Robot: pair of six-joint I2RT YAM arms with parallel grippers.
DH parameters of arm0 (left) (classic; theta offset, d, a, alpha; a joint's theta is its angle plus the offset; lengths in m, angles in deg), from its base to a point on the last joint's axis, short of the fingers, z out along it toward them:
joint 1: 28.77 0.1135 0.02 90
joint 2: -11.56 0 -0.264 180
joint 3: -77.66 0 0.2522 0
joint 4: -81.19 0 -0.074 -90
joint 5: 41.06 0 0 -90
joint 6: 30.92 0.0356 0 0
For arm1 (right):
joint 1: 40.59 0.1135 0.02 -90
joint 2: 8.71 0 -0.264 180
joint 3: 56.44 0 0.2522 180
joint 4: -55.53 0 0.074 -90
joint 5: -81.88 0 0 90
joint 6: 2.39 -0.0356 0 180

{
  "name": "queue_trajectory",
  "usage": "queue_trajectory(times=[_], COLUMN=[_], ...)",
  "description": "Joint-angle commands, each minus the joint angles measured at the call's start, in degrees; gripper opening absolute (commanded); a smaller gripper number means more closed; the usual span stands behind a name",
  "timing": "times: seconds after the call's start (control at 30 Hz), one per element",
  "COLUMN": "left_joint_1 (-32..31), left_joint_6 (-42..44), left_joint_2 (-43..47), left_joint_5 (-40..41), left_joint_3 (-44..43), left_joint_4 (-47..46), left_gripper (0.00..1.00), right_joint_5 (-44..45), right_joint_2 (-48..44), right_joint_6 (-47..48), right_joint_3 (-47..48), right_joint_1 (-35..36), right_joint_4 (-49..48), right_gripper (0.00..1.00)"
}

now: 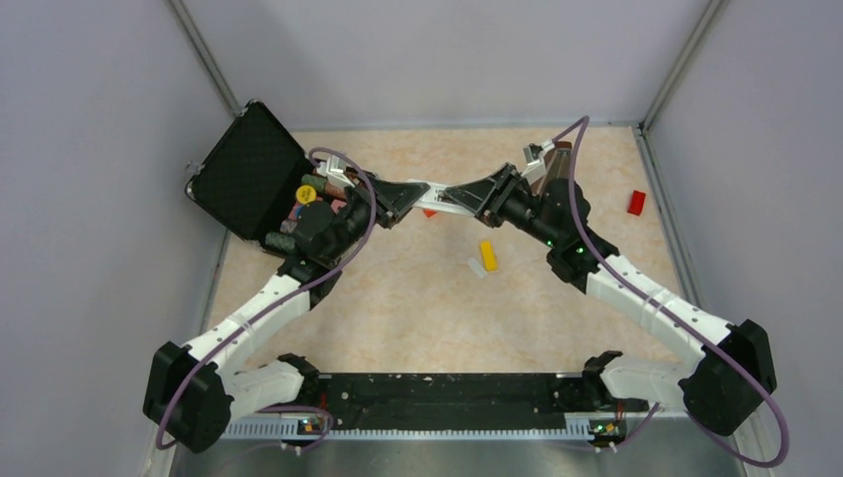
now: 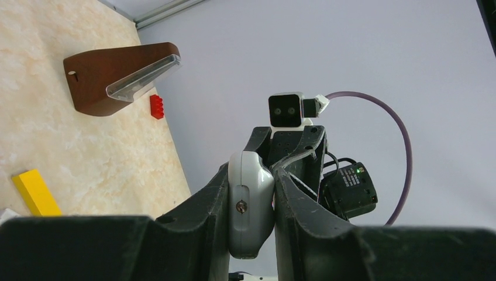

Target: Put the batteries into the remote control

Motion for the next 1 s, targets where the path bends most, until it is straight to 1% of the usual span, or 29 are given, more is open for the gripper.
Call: queue_trajectory(times=[0.0, 0.03, 0.07, 0.1, 0.17, 0.23, 0.27, 0.37, 0.5, 0.6, 0.67, 0.73, 0.77, 0.87, 0.93, 0.97], left_joint_1=[-0.6, -0.6, -0.5, -0.5, -0.5, -0.5, -0.5, 0.1, 2.6, 5.1, 6.8, 8.5, 9.5, 11.1, 11.7, 12.0], left_joint_6=[4.0, 4.0, 4.1, 4.2, 4.7, 5.0, 5.0, 5.1, 5.5, 7.3, 8.7, 9.8, 10.2, 10.9, 11.1, 11.2], left_joint_2=[0.6, 0.7, 0.6, 0.6, 0.8, 1.2, 1.5, 2.7, 4.3, 6.3, 8.3, 9.7, 10.4, 12.1, 13.0, 13.4], left_joint_5=[-1.5, -1.4, -1.3, -1.2, -0.1, 1.5, 2.6, 5.0, 4.8, 5.8, 6.7, 7.3, 7.3, 7.3, 7.7, 7.9], left_joint_3=[-2.3, -2.4, -2.4, -2.4, -2.5, -2.0, -1.5, 0.5, 2.4, 3.8, 4.7, 5.5, 6.2, 7.4, 8.2, 8.6], left_joint_4=[-1.1, -1.0, -1.0, -0.9, -0.1, 0.9, 1.0, 0.7, 2.2, 6.1, 9.2, 12.3, 13.1, 15.8, 17.0, 17.3], left_gripper=[0.00, 0.00, 0.00, 0.00, 0.00, 0.00, 0.00, 0.00, 0.00, 0.00, 0.00, 0.00, 0.00, 0.00, 0.00, 0.00], right_joint_5=[-2.2, -2.2, -2.2, -2.3, -2.2, -1.5, -1.1, -1.0, -0.6, 2.0, 5.0, 6.5, 7.0, 10.8, 13.8, 15.0], right_joint_2=[0.5, 0.5, 0.5, 0.4, 0.2, -0.4, -0.7, -1.7, -3.0, -2.9, -1.1, 2.4, 4.6, 10.4, 14.9, 17.1], right_joint_6=[3.7, 3.9, 4.0, 4.0, 3.9, 3.8, 3.8, 3.9, 4.1, 5.6, 9.4, 12.7, 14.4, 18.4, 19.0, 18.6], right_joint_3=[3.1, 3.2, 3.2, 3.2, 3.6, 4.2, 4.4, 4.9, 4.7, 4.8, 6.0, 7.2, 7.6, 9.3, 11.2, 12.1], right_joint_1=[0.8, 0.9, 0.9, 0.9, 0.9, 0.7, 0.6, -0.9, -4.3, -6.3, -6.5, -6.5, -6.1, -3.5, -1.4, -0.6], right_joint_4=[3.3, 3.8, 4.0, 4.0, 4.8, 5.6, 6.2, 7.9, 12.5, 21.0, 28.0, 33.7, 35.3, 39.2, 41.4, 42.0], right_gripper=[0.27, 0.27, 0.30, 0.37, 0.54, 0.67, 0.71, 0.75, 0.76, 0.75, 0.70, 0.63, 0.57, 0.53, 0.51, 0.49])
